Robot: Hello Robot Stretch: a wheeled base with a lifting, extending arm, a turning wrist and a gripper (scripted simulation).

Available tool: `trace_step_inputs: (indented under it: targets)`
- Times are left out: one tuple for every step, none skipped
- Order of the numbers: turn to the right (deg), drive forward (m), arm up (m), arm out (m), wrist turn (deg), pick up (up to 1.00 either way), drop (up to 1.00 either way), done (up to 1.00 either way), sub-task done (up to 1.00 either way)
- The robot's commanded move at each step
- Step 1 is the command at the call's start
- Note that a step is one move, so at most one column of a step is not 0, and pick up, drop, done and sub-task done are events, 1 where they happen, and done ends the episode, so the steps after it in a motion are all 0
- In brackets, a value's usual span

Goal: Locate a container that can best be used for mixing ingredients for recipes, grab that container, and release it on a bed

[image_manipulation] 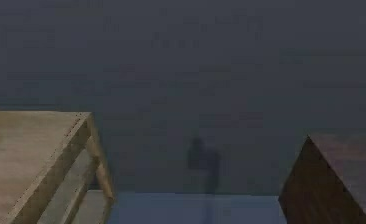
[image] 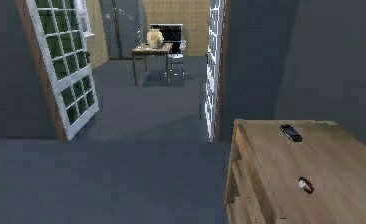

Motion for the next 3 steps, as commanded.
trace_step_inputs:
  targets:
    - [0.0,0.30,0.00,0.00,0.0,0.00,0.00,0.00,0.00]
    - [-3.0,0.00,0.00,0.00,0.0,0.00,0.00,0.00,0.00]
    - [0.0,1.00,0.00,0.00,0.0,0.00,0.00,0.00,0.00]
